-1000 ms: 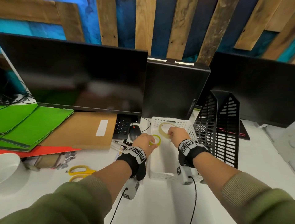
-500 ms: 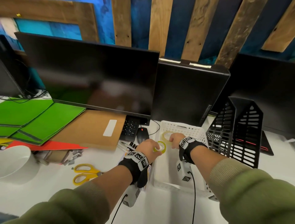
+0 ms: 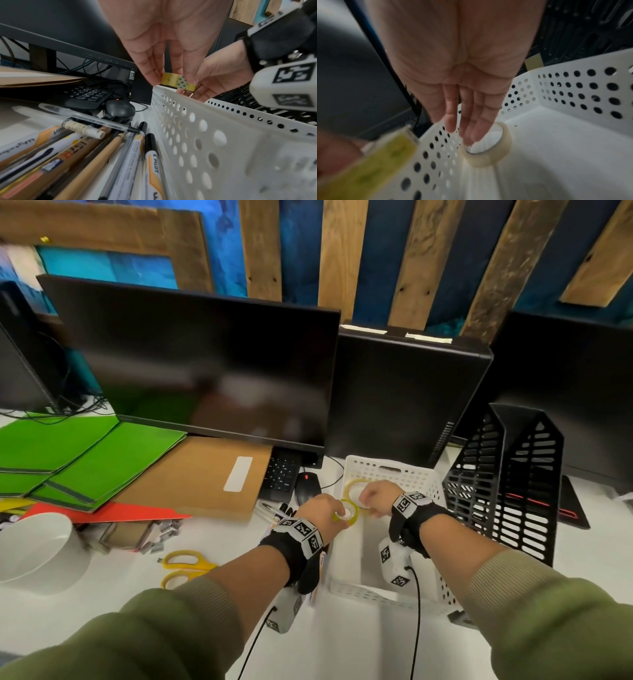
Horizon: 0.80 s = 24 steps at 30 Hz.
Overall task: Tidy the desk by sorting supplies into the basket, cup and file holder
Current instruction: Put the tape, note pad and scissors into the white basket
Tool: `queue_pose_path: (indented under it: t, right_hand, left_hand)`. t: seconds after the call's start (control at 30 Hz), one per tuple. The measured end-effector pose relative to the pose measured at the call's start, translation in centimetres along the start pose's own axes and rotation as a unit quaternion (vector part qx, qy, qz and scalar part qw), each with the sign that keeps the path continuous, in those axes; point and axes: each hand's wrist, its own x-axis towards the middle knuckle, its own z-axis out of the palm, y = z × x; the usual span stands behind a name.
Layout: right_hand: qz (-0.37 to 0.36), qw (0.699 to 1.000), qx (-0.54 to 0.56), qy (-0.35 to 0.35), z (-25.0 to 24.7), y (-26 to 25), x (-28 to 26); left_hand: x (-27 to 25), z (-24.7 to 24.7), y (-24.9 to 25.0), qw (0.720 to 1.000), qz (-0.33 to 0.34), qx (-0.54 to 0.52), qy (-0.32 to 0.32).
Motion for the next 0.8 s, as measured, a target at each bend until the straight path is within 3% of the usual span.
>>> queue_pose_path:
  t: [0.1,0.2,0.3,0.4,0.53,0.8]
  right_hand:
    - [-0.002,0.982,0.185,-0.036,-0.9,-0.8,-1.8]
    - [0.003,0.966,0.242,-0.094,-1.3,-0.4,-2.8]
    - [0.029,0.961,0.265,-0.067,-1.1,0.5,-2.5]
    - [0.081,0.952,0.296,-0.001,-1.0,1.5,-1.5]
    - [0.131,0.958,0.248,0.059,-1.2,2.6,0.1]
    - [0.147,0.98,0.111,0.074,-0.6,2.9,4.0]
  left_hand:
    - [0.4,-0.1,0.5,1.0,-0.002,-0.004,0.01]
    - [0.9,-0.1,1.4,1.0,0.005,-0.002,0.014]
    - [1.1,0.0,2.0,1.0,0.012,-0.008,0.017]
    - [1.3,0.1,1.5,1.0,-0.027,-0.009,-0.01]
    - [0.9,0.7,0.6,0.991,-0.064,0.032,-0.117]
    - [0.0,1.0,1.2,0.987,-0.072,0.014,-0.143]
